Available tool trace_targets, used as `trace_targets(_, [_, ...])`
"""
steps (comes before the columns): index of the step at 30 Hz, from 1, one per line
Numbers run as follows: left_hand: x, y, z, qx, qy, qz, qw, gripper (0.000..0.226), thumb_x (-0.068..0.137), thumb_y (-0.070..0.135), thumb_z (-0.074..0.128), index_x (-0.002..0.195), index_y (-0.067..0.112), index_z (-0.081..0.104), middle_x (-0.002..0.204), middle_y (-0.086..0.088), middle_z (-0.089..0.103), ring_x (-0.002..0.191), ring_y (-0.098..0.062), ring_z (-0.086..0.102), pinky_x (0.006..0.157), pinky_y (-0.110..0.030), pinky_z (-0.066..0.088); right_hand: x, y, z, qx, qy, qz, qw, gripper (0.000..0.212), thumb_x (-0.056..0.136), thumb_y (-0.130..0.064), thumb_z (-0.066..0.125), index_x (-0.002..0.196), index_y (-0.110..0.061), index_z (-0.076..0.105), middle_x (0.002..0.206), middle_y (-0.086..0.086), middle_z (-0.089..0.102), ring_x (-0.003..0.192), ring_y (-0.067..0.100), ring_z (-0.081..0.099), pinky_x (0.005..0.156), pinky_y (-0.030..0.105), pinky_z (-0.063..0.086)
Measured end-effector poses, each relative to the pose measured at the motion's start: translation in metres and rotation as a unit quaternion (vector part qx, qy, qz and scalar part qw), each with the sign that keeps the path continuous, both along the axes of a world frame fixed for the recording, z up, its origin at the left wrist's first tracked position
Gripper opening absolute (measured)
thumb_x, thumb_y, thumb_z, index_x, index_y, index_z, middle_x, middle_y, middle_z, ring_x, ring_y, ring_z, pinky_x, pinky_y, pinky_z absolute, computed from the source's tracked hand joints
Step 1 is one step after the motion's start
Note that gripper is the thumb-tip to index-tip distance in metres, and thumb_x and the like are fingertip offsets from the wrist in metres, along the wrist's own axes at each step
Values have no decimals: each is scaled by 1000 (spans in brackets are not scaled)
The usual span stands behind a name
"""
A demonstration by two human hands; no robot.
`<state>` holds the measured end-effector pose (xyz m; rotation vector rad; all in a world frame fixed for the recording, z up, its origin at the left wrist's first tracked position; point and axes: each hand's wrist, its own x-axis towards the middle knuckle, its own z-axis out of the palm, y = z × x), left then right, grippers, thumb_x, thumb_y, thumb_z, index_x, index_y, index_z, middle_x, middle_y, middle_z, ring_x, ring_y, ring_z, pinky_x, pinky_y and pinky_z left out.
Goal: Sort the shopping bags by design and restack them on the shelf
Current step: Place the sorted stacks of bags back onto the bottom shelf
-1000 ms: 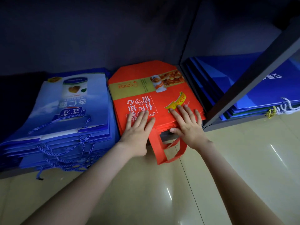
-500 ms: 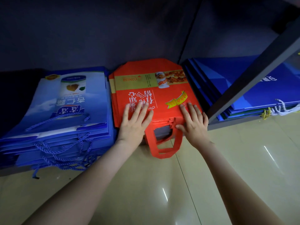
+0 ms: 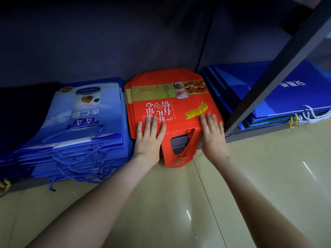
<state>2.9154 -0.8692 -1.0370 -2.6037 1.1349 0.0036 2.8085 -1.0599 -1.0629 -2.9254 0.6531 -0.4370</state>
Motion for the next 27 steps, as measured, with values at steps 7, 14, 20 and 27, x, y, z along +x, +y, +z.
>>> trace_targets(7, [20, 1, 13, 67, -6, -17, 998, 111, 80, 49, 66, 148, 16, -16, 155, -24, -4, 142, -44, 7, 112, -56, 16, -7, 55, -12, -19, 33, 132, 990, 127, 56, -59, 73, 152, -21, -1, 157, 8, 12, 145, 23, 0, 113, 49, -5])
trace_targets(14, [26, -1, 30, 46, -53, -54, 996, 50, 95, 0, 25, 144, -6, 20, 144, -33, 31, 127, -47, 41, 100, -49, 43, 21, 51, 5, -104, 12, 123, 987, 153, 34, -73, 77, 151, -22, -8, 156, 11, 13, 144, 29, 10, 112, 57, 1])
trace_targets(20, [59, 1, 69, -143, -175, -121, 967, 37, 80, 14, 54, 113, -1, 53, 94, -13, 68, 74, -27, 65, 66, -33, 53, 67, 45, 40, -168, -145, 50, 974, 127, 45, -62, 80, 147, -16, 20, 130, 14, 51, 123, 29, 39, 108, 51, 16])
trace_targets(27, [41, -16, 127, -184, -57, -85, 978, 84, 71, 36, 59, 145, 8, 28, 141, -13, 42, 129, -29, 40, 115, -50, 11, 112, 17, 93, -235, -210, 0, 949, 48, 71, -20, 43, 117, -7, 45, 91, 12, 53, 86, 29, 37, 85, 44, 28])
